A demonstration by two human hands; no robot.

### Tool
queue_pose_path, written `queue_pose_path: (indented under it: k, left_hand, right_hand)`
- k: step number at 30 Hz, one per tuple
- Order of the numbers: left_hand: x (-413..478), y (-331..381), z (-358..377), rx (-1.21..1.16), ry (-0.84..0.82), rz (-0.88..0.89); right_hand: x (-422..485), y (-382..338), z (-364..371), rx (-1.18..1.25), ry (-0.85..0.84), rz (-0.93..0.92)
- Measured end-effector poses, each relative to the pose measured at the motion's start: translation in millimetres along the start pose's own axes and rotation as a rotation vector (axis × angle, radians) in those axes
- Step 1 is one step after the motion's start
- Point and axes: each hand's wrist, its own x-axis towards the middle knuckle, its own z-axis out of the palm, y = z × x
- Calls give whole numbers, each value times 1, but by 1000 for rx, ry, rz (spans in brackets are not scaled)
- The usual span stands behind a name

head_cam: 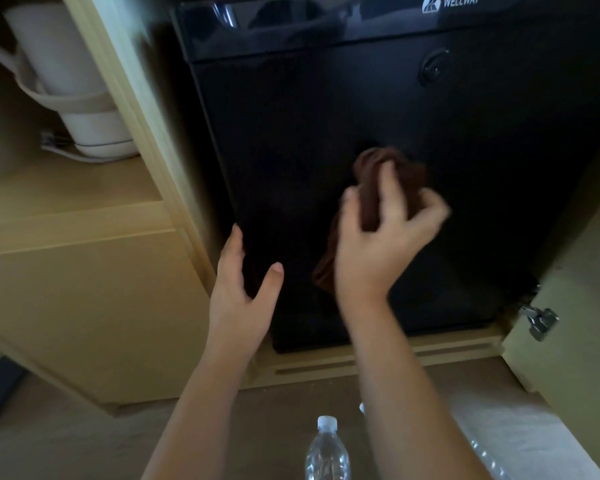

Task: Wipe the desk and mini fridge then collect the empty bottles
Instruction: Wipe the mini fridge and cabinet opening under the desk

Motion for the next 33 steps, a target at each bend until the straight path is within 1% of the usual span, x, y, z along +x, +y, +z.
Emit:
queue_pose_path:
  k: [3, 5, 6, 8, 11, 12, 14, 17, 20, 22, 25, 27, 30, 33]
  left_hand:
    - [-1, -2, 3, -1, 22, 4]
    - [-2, -1, 4, -9, 29, -5]
    - [-2, 0, 5, -16, 30, -10]
    - [-3, 0, 7, -22, 22, -17]
    - [-3, 0, 6, -7, 5, -16]
    - [-3, -1, 4, -4, 1, -14]
    - [-2, -2, 1, -11, -10, -9]
    - [-7, -6, -7, -40, -30, 23]
    - [-18, -14, -16, -32, 16, 64]
    - [-25, -20, -22, -36, 56, 63]
    - [-32, -25, -32, -63, 91, 66]
    - [-33, -25, -37, -59, 89, 75]
    - [-34, -26, -44, -18, 78, 118]
    - [-37, -30, -49, -25, 75, 137]
  right_hand:
    - [-42, 8, 1, -96, -229, -235]
    - [-46, 18, -5, -97, -333, -343]
    - [-39, 22, -10, -82, -361, -367]
    - [-18, 27, -18, -20, -332, -310]
    - [22, 21, -19, 68, -136, -140]
    - [30, 15, -17, 73, -92, -100]
    - [31, 1, -11, 38, -60, -69]
    - [0, -11, -2, -8, -113, -122]
    - [-42, -7, 5, -5, -222, -193]
    - [-63, -1, 9, 0, -261, -210]
    - [-70, -4, 12, 51, -244, -167]
    - [-60, -17, 17, 77, -218, -147]
    - [-48, -42, 30, 82, -175, -190]
    - [-51, -48, 35, 52, -149, -219]
